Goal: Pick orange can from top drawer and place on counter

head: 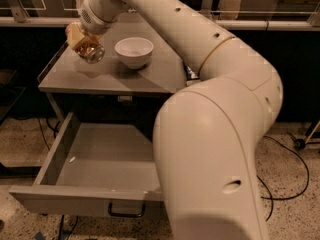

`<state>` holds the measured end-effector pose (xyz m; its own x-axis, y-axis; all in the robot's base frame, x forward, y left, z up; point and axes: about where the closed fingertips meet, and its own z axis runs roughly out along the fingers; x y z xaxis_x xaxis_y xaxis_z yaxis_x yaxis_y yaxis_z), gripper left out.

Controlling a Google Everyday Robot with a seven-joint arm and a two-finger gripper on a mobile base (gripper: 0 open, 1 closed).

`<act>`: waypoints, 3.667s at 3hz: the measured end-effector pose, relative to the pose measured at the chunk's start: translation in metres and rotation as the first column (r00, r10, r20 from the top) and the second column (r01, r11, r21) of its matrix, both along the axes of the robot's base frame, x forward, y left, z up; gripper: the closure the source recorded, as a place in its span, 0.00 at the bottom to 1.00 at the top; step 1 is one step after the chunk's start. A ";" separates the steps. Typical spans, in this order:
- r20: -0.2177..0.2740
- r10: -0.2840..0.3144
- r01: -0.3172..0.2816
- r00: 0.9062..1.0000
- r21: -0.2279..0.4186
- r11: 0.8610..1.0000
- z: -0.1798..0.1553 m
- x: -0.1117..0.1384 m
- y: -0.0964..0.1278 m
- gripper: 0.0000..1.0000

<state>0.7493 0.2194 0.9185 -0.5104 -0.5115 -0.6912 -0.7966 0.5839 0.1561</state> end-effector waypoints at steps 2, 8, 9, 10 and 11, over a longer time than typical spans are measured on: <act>-0.089 0.038 -0.042 0.995 -0.035 0.999 -0.035 0.007 0.026 1.00; -0.161 0.065 -0.085 0.985 -0.120 0.989 -0.073 0.003 0.055 0.49; -0.161 0.065 -0.085 0.985 -0.120 0.989 -0.073 0.003 0.055 0.26; -0.161 0.065 -0.085 0.985 -0.121 0.989 -0.073 0.003 0.055 0.00; -0.161 0.065 -0.085 0.985 -0.121 0.989 -0.073 0.003 0.055 0.00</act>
Offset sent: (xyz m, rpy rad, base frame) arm 0.0154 0.0388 -0.0464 -0.0636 0.1347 0.0659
